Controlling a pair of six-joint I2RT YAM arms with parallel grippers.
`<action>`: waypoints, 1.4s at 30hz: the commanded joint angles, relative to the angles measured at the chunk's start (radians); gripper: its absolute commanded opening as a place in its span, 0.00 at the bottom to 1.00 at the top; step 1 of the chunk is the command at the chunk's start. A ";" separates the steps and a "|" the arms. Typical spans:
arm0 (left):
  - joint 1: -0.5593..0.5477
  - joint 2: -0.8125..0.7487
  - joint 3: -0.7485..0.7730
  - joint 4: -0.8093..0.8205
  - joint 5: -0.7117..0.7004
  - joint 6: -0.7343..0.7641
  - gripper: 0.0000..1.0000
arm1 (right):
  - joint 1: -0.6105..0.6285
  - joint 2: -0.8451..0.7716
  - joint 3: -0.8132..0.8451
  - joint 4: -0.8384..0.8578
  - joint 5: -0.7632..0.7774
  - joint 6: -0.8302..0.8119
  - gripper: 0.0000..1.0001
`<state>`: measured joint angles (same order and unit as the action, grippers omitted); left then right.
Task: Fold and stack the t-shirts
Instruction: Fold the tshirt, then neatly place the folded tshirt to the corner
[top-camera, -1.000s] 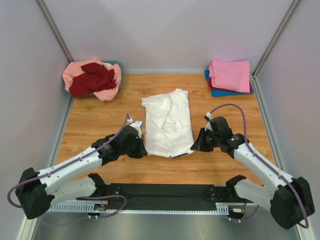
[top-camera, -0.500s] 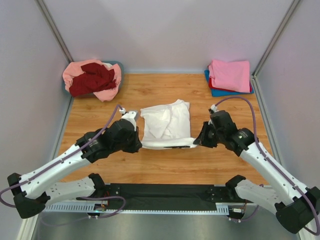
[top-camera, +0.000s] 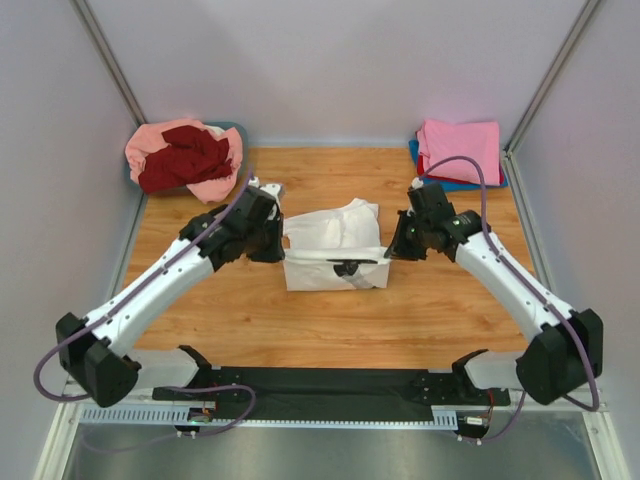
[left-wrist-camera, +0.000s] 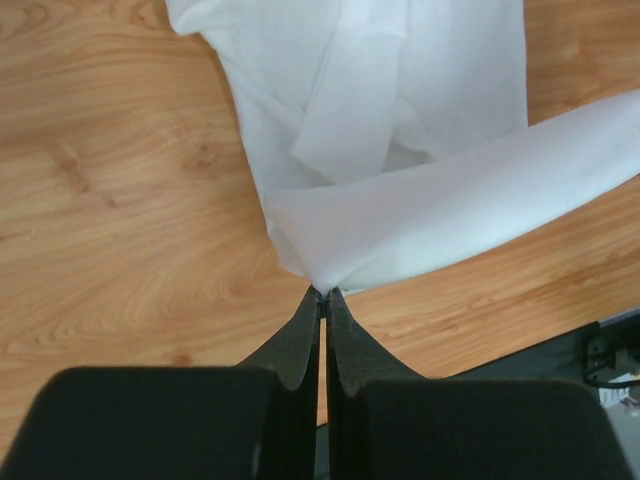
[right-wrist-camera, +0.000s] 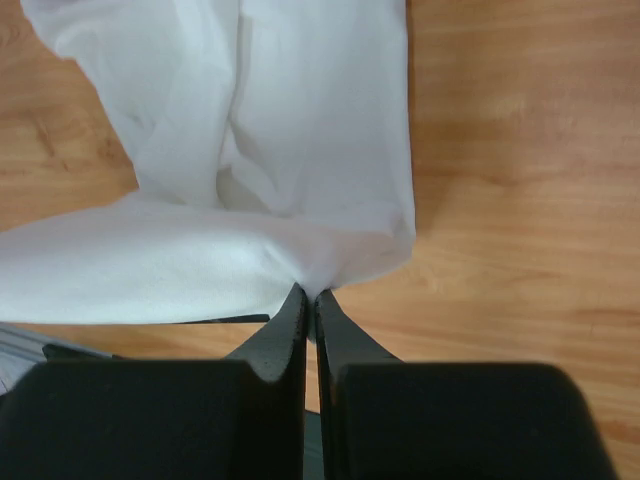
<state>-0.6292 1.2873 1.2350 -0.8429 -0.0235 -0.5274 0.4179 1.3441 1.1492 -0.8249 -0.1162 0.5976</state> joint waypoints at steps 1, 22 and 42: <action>0.097 0.204 0.139 0.041 0.112 0.118 0.00 | -0.092 0.187 0.127 0.073 -0.023 -0.062 0.00; 0.316 0.689 0.594 0.018 0.280 0.161 0.66 | -0.203 0.538 0.383 0.248 -0.232 -0.199 0.86; 0.257 0.452 0.221 0.116 0.264 0.210 0.59 | -0.228 0.837 0.336 0.501 -0.425 -0.177 0.77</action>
<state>-0.3614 1.8393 1.4673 -0.7357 0.2485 -0.3504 0.1864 2.0987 1.4712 -0.4110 -0.4896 0.4038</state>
